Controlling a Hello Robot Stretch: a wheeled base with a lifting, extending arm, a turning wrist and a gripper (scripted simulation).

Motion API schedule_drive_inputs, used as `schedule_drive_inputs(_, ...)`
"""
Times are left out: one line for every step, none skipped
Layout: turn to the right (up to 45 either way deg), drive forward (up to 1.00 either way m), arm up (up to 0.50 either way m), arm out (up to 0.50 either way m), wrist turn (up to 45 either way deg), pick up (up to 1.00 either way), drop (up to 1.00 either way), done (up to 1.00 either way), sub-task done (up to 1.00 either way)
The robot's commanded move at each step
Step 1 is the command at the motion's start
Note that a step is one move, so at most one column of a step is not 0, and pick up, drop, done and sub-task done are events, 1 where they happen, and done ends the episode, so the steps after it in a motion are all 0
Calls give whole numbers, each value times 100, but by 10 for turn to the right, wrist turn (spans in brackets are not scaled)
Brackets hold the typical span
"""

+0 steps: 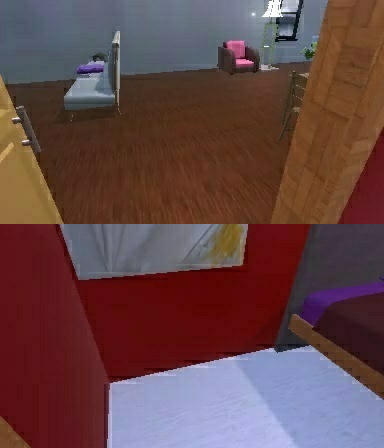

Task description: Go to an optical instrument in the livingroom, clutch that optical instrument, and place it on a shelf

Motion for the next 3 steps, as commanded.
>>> schedule_drive_inputs(-150, 0, 0, 0, 0, 0, 0, 0, 0)
schedule_drive_inputs(0, 40, 0, 0, 0, 0, 0, 0, 0)
schedule_drive_inputs(390, 0, 0, 0, 0, 0, 0, 0, 0)
